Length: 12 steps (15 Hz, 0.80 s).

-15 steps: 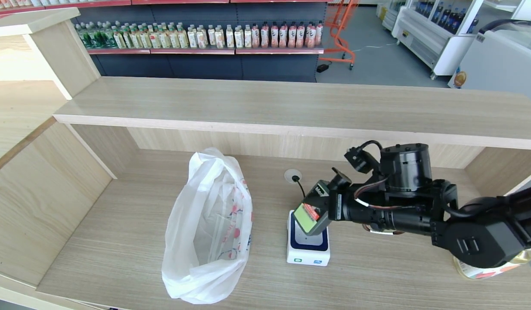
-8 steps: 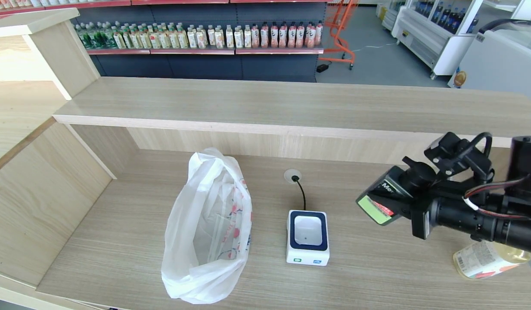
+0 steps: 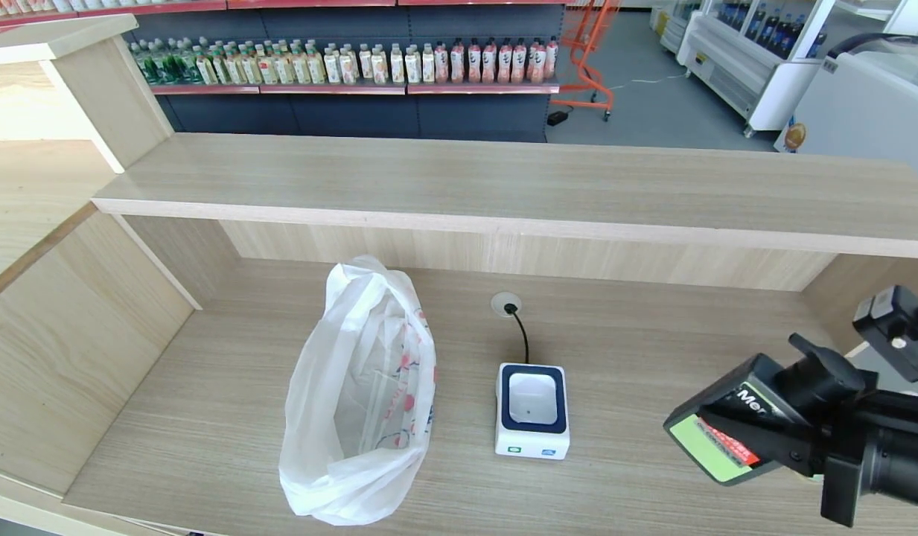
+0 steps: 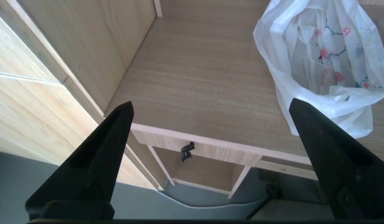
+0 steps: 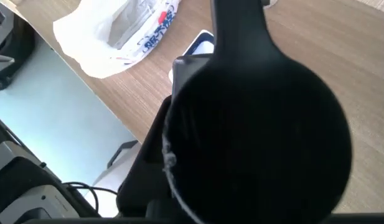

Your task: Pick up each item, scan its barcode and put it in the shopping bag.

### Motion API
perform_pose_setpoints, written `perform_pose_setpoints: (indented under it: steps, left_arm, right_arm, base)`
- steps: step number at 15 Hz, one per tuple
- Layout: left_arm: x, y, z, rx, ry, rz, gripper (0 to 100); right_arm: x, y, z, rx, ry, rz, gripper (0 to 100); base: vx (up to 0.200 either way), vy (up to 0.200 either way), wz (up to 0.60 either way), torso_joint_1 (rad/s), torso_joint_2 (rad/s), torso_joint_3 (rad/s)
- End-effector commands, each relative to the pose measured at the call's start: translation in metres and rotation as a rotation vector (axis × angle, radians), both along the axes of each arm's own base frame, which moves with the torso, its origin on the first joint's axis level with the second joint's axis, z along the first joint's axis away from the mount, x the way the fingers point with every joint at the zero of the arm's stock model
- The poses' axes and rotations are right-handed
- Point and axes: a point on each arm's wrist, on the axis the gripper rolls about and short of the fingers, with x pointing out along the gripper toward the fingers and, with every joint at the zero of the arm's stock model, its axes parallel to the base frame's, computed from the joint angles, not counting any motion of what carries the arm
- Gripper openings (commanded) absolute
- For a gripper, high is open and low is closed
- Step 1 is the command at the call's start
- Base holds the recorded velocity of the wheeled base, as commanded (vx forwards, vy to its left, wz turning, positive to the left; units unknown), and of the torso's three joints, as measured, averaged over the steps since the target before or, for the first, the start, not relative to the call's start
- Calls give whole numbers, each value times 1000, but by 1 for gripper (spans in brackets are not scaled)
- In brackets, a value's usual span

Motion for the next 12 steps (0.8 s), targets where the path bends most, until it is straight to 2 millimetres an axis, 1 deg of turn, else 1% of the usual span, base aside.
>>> perform_pose_setpoints:
  steps: [1,3,5,7,10,12]
  left_arm:
    - [0,0,0,-2,0,1,100]
    - [0,0,0,-2,0,1,100]
    - [0,0,0,-1,0,1,100]
    - [0,0,0,-1,0,1,100]
    - [0,0,0,-2,0,1,100]
    - [0,0,0,-2,0,1,100]
  right_arm:
    - [-5,-1,16,50,-45,3,0]
    - [3,4,25,125,1,-17,0]
    - [13,12,30,187,58,-20,0]
    - [18,23,33,227,103,2,0]
    - [31,38,22,206,169,29,0]
    - [48,50,12,205,247,18,0]
  base:
    - [0,200,0,-7,2,2]
    - [0,200,0,-10,0,7]
    - [0,200,0,12,10,2]
    - [0,200,0,0,5,5]
    - [0,0,0,0,0,0]
    - [0,0,0,0,0,0]
